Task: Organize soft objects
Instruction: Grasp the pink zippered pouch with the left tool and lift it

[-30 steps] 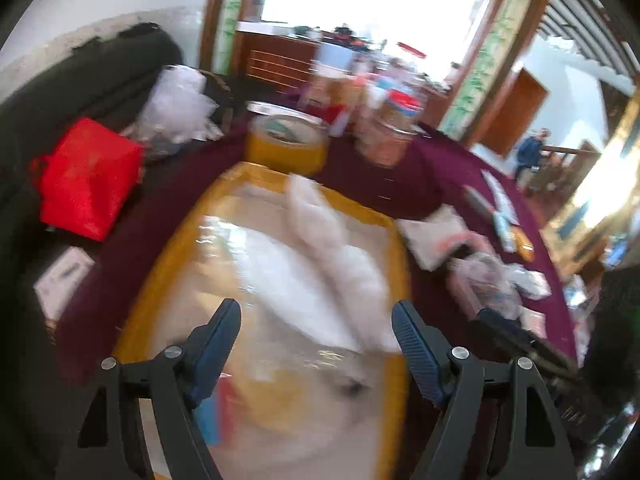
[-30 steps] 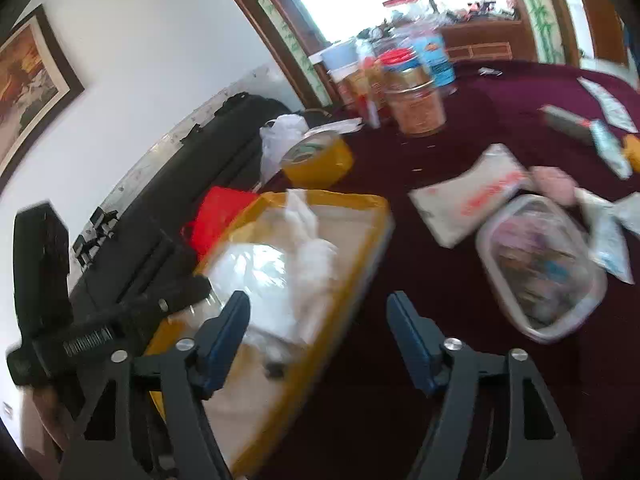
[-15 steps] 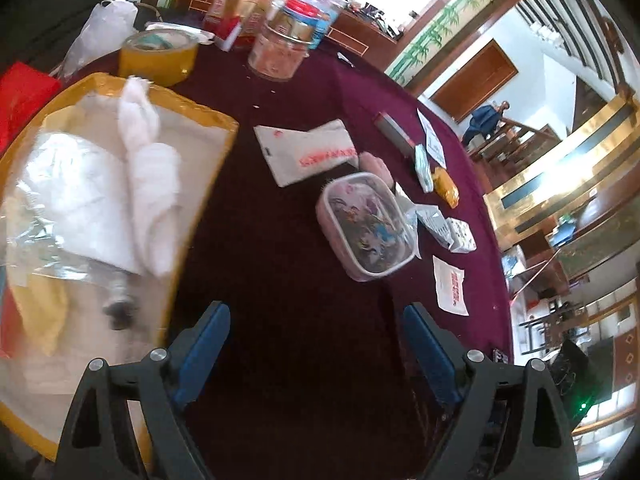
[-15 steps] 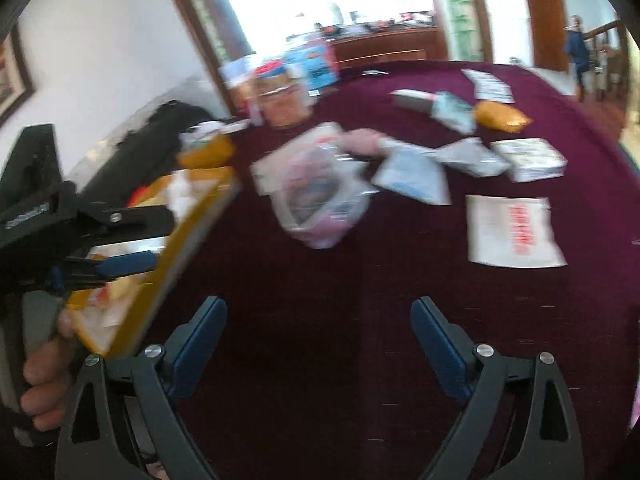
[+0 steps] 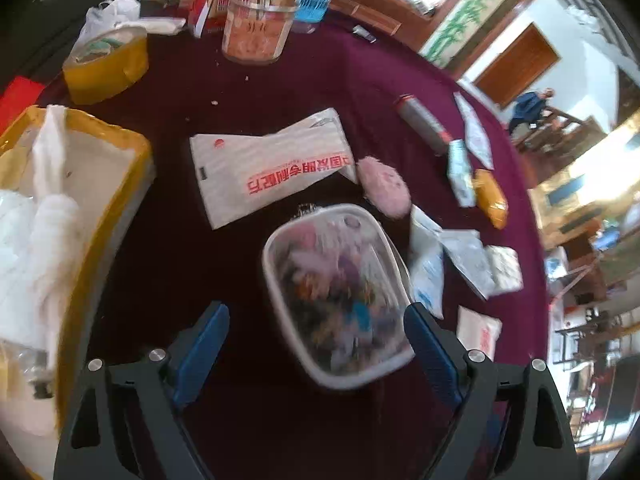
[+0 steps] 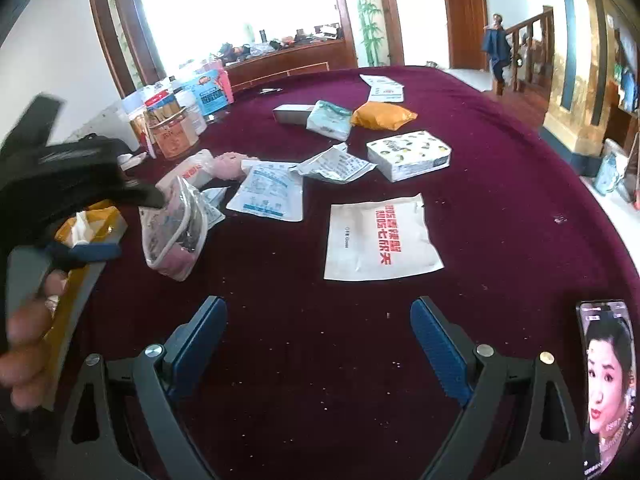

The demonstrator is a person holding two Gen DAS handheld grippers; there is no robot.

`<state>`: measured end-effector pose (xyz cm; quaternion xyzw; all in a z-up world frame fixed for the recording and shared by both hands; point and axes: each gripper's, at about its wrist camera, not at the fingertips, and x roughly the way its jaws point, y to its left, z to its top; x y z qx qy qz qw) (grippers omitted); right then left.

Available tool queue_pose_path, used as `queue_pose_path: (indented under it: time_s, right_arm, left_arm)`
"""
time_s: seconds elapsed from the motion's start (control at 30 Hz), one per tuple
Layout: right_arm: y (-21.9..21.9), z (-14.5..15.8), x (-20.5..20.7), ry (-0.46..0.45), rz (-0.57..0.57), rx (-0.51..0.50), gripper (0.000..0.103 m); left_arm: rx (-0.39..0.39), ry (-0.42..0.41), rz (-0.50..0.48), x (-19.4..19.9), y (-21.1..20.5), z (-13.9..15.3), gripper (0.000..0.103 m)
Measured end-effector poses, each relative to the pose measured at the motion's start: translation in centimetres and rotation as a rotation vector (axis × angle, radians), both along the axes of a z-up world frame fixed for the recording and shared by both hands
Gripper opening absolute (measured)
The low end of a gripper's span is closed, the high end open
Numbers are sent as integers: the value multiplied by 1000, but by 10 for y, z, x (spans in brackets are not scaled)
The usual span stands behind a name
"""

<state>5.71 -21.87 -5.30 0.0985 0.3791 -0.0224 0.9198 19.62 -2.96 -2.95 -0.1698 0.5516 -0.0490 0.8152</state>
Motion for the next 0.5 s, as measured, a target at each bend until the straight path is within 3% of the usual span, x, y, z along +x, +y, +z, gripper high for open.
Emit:
queue_pose_path:
  time_s: [0.2,0.33,0.43,0.47,0.5]
  right_arm:
    - [11,-1,3,8,41,-48,93]
    - [11,-4,6,36,54,-38,93]
    - [9,-5,6,42,60,-14,93]
    - [9,-5,6,42,61,-10,93]
    - [9,-6,7,45,63,-7,93]
  left_arm:
    - [12,92,-39,28,-20,-26,95]
    - [22,74,-41,23,-16,-22,91]
    - [-42,64,-22,10,3,-21,75]
    - [-92,74,-25,2,11,-20,39]
    - [-144,92,-41,-2,16,-21,34]
